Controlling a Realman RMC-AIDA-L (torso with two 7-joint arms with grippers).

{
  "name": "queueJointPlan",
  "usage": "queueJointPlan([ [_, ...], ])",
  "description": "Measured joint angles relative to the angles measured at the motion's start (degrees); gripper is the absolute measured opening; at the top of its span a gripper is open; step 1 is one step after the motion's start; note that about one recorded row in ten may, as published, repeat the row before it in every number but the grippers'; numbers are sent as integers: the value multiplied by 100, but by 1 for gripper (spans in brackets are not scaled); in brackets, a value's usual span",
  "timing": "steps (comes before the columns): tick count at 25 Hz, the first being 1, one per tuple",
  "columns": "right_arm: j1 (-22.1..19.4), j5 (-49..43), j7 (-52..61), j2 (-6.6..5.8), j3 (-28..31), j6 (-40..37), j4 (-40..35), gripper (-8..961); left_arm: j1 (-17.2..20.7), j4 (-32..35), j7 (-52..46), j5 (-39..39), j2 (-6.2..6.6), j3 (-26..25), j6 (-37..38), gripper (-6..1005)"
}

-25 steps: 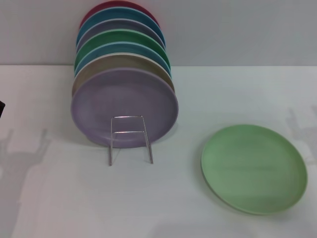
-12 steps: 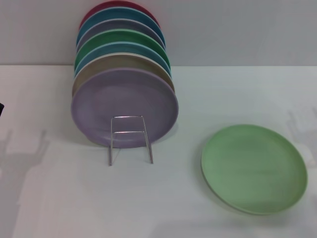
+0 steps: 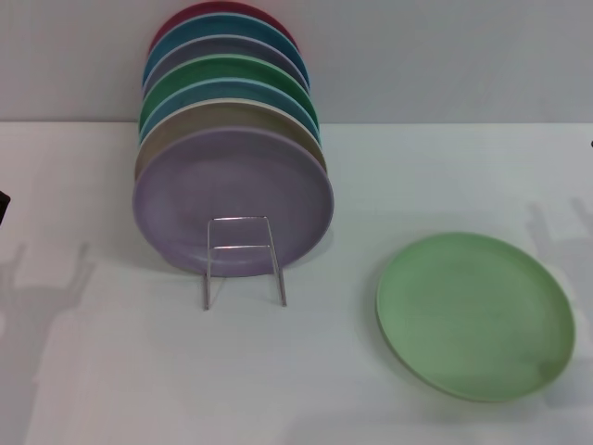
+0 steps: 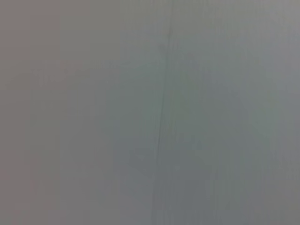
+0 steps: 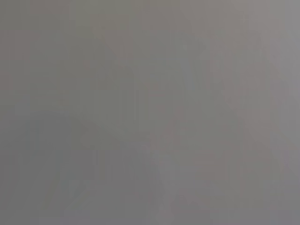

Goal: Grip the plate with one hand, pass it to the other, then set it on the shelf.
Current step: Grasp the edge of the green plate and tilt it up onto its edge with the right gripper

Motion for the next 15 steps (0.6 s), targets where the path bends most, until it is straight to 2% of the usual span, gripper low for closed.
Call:
queueJointPlan([
  [4, 29, 34, -599, 0, 151, -3, 171, 642, -9, 0, 0, 0, 2, 4, 0, 860],
  [8, 56, 41, -655, -10, 296, 47, 333, 642, -3, 10, 0, 8, 1, 6, -12, 860],
  [15, 139, 46, -579, -34, 510, 721, 883, 643, 15, 0, 0, 4, 4, 14, -13, 860],
])
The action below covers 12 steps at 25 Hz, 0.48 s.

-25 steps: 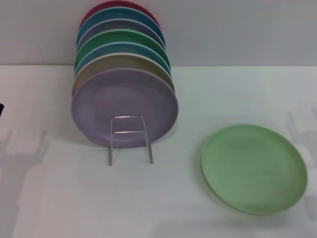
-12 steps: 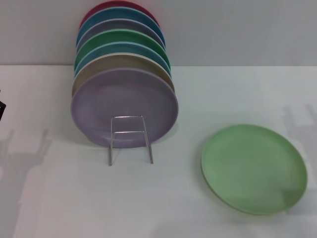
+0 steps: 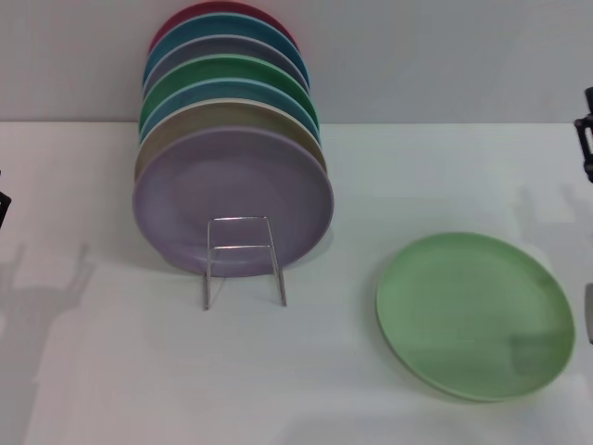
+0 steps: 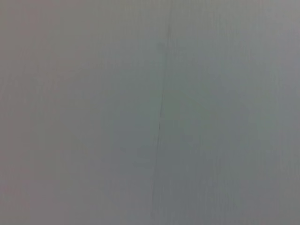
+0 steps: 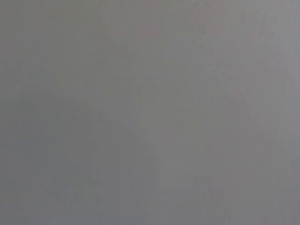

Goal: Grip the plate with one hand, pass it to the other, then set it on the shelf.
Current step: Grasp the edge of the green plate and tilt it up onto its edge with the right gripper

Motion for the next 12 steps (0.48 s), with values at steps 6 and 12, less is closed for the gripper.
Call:
queueJointPlan([
  [6, 51, -30, 128, -44, 516, 765, 596, 643, -11, 0, 0, -1, -12, -1, -45, 859],
  [12, -27, -46, 134, -191, 979, 1872, 1579, 642, -51, 1, 0, -5, -12, -1, -61, 859],
])
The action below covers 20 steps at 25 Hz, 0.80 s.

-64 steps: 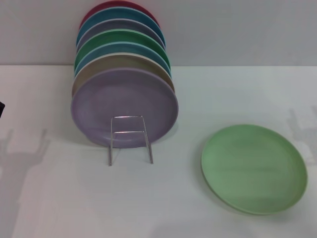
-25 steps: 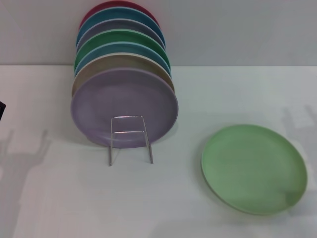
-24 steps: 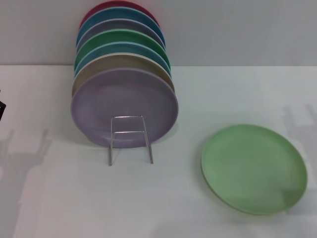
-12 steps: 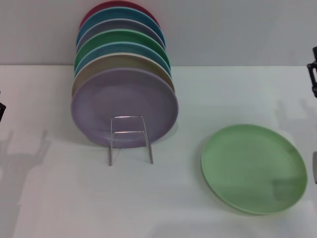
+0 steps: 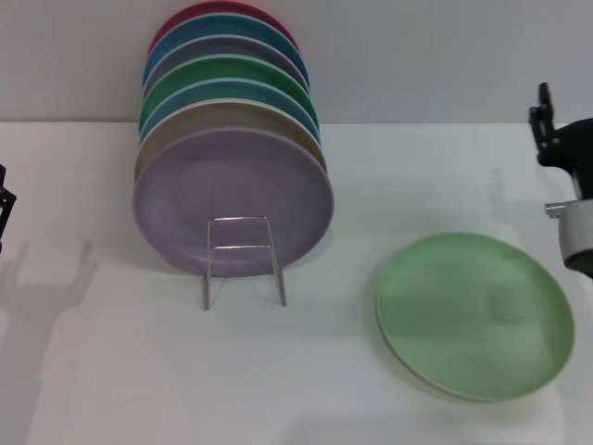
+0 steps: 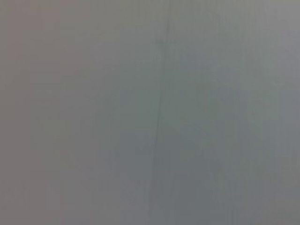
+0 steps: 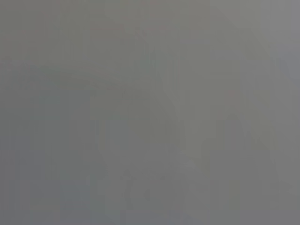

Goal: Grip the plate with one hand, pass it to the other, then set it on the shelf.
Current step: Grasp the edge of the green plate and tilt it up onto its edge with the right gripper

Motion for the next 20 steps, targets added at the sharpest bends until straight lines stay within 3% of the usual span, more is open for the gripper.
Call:
queueJointPlan([
  [1, -33, -1, -1, -36, 47, 181, 158, 642, -7, 0, 0, 0, 0, 0, -3, 859],
  [2, -143, -5, -14, -166, 160, 663, 595, 642, -18, 0, 0, 0, 0, 0, -6, 859],
  [3, -143, -5, -14, -166, 160, 663, 595, 641, -18, 0, 0, 0, 0, 0, -6, 859],
  [4, -247, -19, -34, -292, 263, 1128, 1027, 641, -23, 0, 0, 0, 0, -1, -8, 859],
  [5, -247, -19, -34, -292, 263, 1128, 1027, 641, -24, 1, 0, 0, 0, -6, -8, 859],
  [8, -458, -171, -44, -498, 551, 2061, 1747, 642, -27, 4, 0, 0, 0, -29, -17, 859],
  [11, -651, -408, -46, -567, 901, 2738, 2188, 642, -27, 8, 0, 1, 4, -39, -25, 859],
  [12, -881, -816, -48, -534, 1395, 3429, 2573, 642, -26, 11, 0, 0, 6, -41, -29, 859],
  [14, -972, -1040, -49, -474, 1648, 3749, 2702, 642, -26, 15, 0, 0, 8, -45, -42, 859],
  [16, -1216, -1800, -49, -181, 2544, 4844, 3101, 643, -30, 14, 0, 1, 9, -45, -55, 859],
  [17, -1216, -1800, -49, -181, 2544, 4844, 3101, 643, -36, 13, 0, 0, 9, -45, -58, 859],
  [19, -1335, -2233, -49, 10, 3091, 5593, 3391, 643, -47, 8, 0, 1, 13, -45, -62, 859],
  [20, -1412, -2519, -50, 126, 3534, 6391, 3716, 643, -47, 8, 0, 1, 13, -45, -62, 859],
])
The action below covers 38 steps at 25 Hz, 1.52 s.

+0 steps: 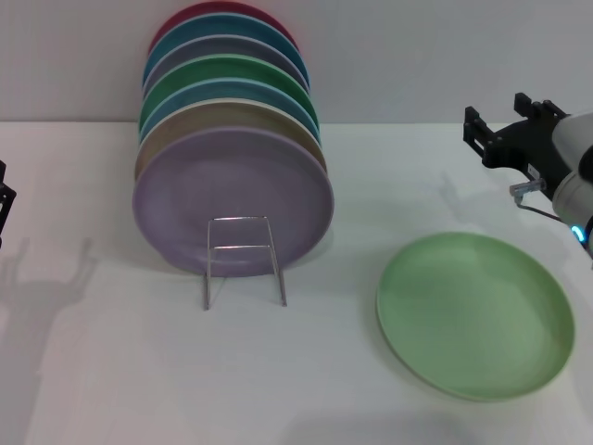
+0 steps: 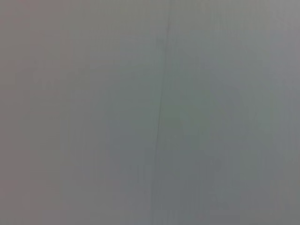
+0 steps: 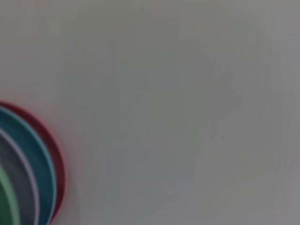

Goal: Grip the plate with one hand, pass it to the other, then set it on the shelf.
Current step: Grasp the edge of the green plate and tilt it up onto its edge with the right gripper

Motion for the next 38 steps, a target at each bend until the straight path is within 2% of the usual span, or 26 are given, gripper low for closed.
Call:
queueJointPlan([
  [1, -18, -84, 0, 32, 180, 388, 150, 643, 0, 0, 0, 0, 0, 0, 0, 859],
  [2, -18, -84, 0, 32, 180, 388, 150, 642, -11, -4, 0, 0, 4, 0, 7, 859],
  [4, -7, -161, 7, 49, 540, 1248, 430, 642, -24, -6, -23, 0, 4, 1, 22, 859],
  [5, 50, -173, 29, 48, 856, 1972, 591, 642, -24, -6, -23, 0, 4, 1, 22, 859],
  [6, 50, -173, 29, 48, 856, 1972, 591, 642, -33, -8, -35, 0, 5, 1, 22, 859],
  [9, 132, -180, 38, 51, 1356, 2942, 811, 643, -53, -8, -43, 0, 5, 1, 24, 859],
  [12, 238, -187, 54, 48, 2152, 4391, 1196, 643, -109, -9, -54, 19, 21, 20, 26, 859],
  [13, 238, -187, 54, 48, 2152, 4391, 1196, 643, -109, -9, -54, 19, 21, 20, 26, 859],
  [14, 323, -189, 55, 44, 2504, 5014, 1311, 643, -142, -4, -58, 32, 23, 45, 13, 859],
  [15, 323, -189, 55, 44, 2504, 5014, 1311, 643, -142, -4, -58, 32, 23, 45, 13, 859],
  [18, 524, -192, 59, 39, 3100, 5965, 1420, 642, -199, 9, -41, 58, 13, 154, -12, 859],
  [19, 524, -192, 59, 39, 3100, 5965, 1420, 642, -199, 9, -41, 58, 13, 154, -12, 859],
  [20, 662, -197, 67, 38, 3464, 6488, 1417, 642, -205, 4, -40, 59, 13, 178, -13, 859],
  [21, 662, -197, 67, 38, 3464, 6488, 1417, 642, -214, -4, -41, 61, 15, 211, -15, 859],
  [23, 848, -235, 84, 19, 3851, 6911, 1330, 642, -223, -7, -66, 61, 20, 230, -17, 859],
  [25, 1187, -425, 110, -64, 4399, 7418, 1052, 642, -225, -8, -71, 63, 20, 231, -22, 859],
  [29, 1501, -719, 103, -159, 4757, 7813, 764, 643, -228, -11, -71, 58, 8, 231, -26, 859],
  [33, 1804, -1176, 71, -254, 4782, 8184, 632, 642, -314, -85, -61, 30, -8, 224, -52, 859],
  [38, 2007, -1358, 9, -316, 4730, 8453, 328, 643, -389, -152, -5, 24, -11, 199, -94, 860],
])
